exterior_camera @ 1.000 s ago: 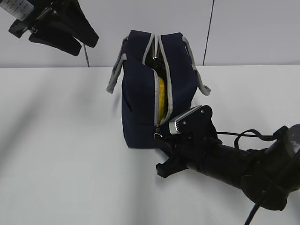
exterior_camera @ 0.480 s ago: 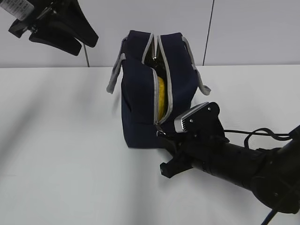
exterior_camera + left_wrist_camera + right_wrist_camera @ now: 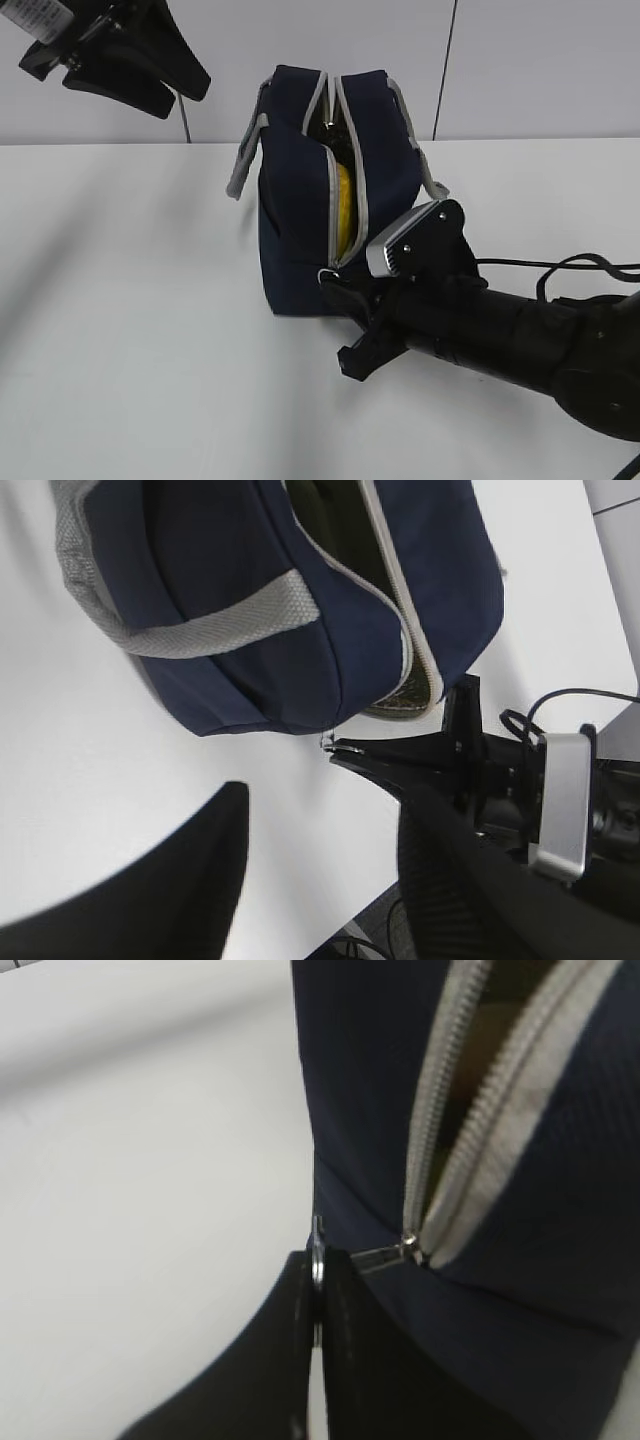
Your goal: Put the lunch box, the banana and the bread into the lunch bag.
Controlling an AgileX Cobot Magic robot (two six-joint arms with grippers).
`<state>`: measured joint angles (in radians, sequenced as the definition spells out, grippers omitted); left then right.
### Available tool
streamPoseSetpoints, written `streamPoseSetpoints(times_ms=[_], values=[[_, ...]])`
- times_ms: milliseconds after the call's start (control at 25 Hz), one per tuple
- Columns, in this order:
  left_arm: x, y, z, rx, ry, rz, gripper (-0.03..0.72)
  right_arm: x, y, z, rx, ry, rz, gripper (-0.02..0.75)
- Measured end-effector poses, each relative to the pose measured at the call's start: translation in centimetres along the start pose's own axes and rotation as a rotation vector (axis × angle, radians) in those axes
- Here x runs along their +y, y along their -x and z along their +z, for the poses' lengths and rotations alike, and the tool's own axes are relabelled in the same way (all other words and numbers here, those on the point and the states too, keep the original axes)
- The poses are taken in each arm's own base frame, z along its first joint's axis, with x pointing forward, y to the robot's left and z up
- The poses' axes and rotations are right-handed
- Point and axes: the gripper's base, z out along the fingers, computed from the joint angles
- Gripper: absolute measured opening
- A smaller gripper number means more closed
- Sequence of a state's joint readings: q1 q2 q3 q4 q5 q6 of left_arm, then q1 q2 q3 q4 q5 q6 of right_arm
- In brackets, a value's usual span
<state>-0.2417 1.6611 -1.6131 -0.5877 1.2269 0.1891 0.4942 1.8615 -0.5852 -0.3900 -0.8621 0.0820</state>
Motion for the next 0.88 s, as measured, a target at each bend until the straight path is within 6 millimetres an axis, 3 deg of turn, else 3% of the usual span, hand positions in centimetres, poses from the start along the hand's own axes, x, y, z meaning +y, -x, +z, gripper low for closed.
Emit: streamPoseSetpoints(times_ms=[520,880], values=[[0.0,0.0,0.0,0.002,-0.001,0.0,0.351,-1.1,0.7,-1.4,0.002,0.091,-0.037,-0.016],[0.0,0.0,0.0,0.003,-0.001,0.0,0.351,-3.5,2.4,-1.2,-0.007,0.223,-0.051,-0.016]])
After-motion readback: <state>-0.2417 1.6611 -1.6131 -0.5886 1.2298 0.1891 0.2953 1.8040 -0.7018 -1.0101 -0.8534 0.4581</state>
